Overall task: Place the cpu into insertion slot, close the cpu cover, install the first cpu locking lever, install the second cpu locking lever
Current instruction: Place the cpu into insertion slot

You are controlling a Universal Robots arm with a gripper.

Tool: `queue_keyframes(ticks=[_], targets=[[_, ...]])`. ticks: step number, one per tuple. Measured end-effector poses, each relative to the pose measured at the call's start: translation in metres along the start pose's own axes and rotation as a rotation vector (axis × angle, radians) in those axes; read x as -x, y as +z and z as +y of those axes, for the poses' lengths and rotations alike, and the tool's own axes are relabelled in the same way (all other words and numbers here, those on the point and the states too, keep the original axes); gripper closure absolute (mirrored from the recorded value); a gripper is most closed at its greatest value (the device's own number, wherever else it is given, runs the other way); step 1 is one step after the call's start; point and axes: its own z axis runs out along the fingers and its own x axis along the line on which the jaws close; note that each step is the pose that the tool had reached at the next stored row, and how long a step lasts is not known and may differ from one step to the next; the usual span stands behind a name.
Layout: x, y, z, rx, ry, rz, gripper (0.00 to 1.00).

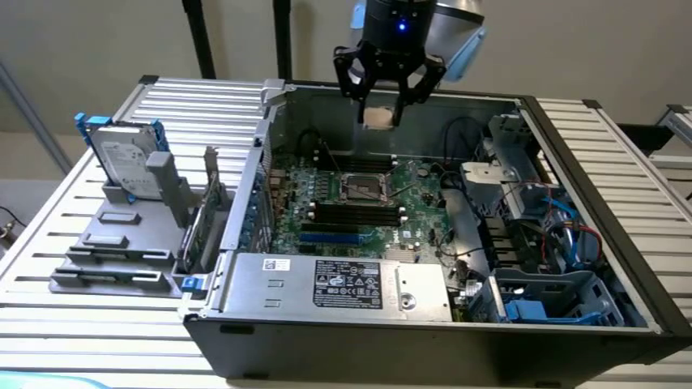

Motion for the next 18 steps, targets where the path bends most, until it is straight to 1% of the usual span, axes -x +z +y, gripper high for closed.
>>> queue_keyframes(ticks=[3,4,6,7,8,18], targets=[[0.004,0.0034,0.0049,-0.0126,0.0,-0.0003,0.45],[0.004,0.0048,0.0065,-0.0159,0.001,-0.0005,0.45],[0.005,0.0084,0.0091,-0.0188,0.001,-0.0005,0.45],[0.005,0.0103,0.0094,-0.0187,0.005,-0.0009,0.45],[0.005,0.0121,0.0093,-0.0185,0.021,-0.0019,0.45],[0.005,0.0296,0.008,-0.0151,0.202,-0.0131,0.45]])
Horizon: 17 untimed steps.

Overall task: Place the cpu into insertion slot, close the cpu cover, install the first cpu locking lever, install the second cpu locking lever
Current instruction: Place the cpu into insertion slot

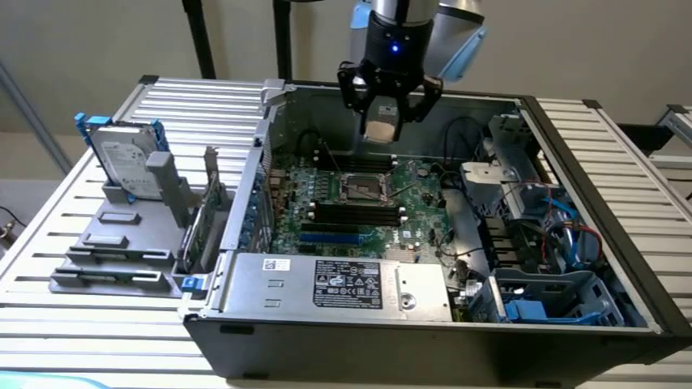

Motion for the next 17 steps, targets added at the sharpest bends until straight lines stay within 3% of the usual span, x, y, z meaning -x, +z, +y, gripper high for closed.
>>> queue_keyframes(ticks=[17], targets=[[0.0,0.0227,-0.0012,0.0057,0.308,-0.0162,0.45]])
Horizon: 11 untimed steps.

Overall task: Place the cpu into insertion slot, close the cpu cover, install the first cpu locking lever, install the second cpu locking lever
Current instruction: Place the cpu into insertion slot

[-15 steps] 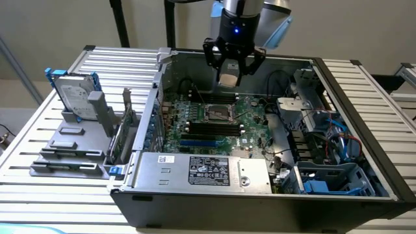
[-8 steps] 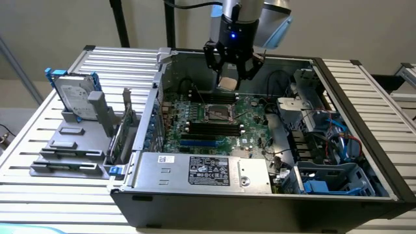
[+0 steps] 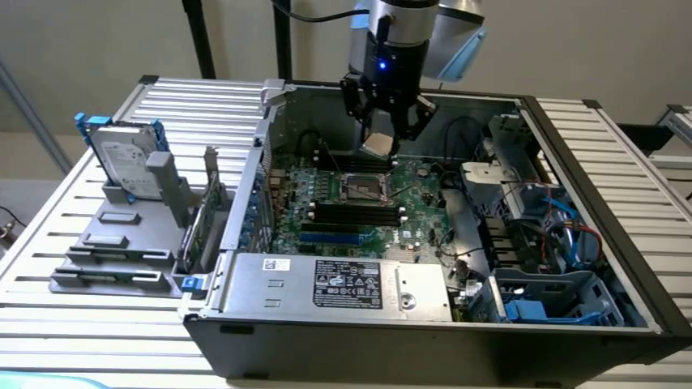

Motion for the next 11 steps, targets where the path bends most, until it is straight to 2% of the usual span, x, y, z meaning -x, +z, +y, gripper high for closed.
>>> queue_keyframes(ticks=[11], targets=[[0.0002,0.0091,-0.0005,0.0036,0.199,-0.0105,0.45]])
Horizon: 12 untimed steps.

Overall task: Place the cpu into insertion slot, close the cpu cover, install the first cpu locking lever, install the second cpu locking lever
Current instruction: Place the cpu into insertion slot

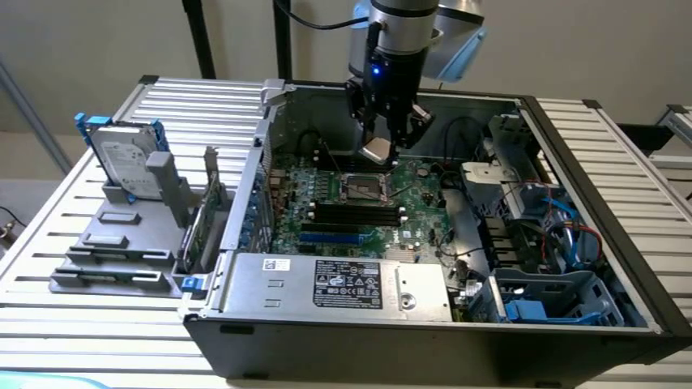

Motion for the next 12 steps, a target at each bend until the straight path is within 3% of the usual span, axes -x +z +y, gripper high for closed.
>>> queue_keyframes(ticks=[12], targets=[[0.0001,0.0042,-0.0002,0.004,0.219,-0.0115,0.45]])
